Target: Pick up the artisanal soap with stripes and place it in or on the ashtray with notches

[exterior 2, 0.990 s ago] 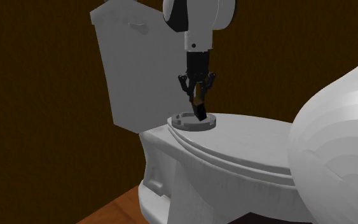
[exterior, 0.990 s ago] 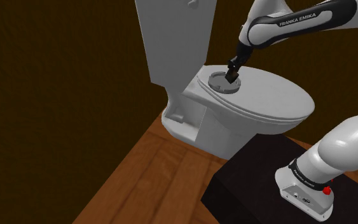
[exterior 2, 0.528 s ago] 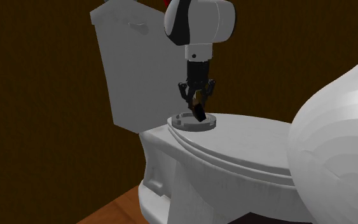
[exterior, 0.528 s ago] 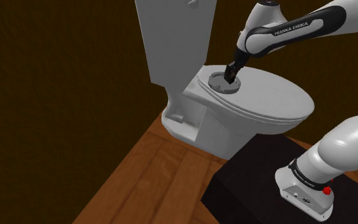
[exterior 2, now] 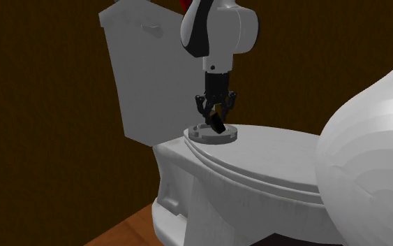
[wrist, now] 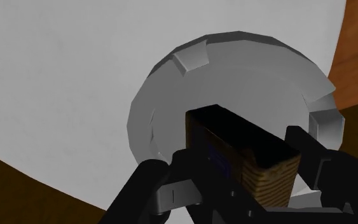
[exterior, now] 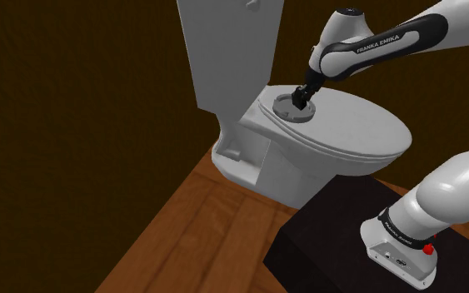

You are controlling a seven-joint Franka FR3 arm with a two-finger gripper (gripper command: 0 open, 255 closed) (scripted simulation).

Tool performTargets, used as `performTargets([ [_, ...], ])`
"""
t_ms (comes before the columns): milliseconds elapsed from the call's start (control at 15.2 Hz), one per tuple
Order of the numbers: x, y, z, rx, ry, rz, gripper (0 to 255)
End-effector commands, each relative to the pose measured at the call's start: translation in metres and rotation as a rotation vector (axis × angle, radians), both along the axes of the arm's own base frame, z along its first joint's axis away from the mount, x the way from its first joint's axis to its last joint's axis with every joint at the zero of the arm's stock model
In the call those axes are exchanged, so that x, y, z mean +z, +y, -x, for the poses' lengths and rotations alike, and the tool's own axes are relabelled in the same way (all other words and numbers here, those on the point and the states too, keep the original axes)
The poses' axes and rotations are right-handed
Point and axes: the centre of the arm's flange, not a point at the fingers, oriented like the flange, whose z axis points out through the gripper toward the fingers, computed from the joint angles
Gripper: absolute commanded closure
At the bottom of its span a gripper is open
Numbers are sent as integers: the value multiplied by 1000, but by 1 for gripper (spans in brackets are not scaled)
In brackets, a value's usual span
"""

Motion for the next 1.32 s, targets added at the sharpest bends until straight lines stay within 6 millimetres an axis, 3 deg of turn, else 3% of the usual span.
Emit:
performTargets([
  [0, -10, 1, 1, 0, 30, -6, 255],
  [66, -10, 1, 1, 0, 30, -6, 255],
  [132, -8, 1, 1, 0, 30, -6, 0],
  [462, -10, 2, 1, 0, 30, -6, 0],
  [726, 39, 7, 9, 0, 30, -6, 0],
  [1254, 39, 7, 9, 0, 30, -6, 0],
])
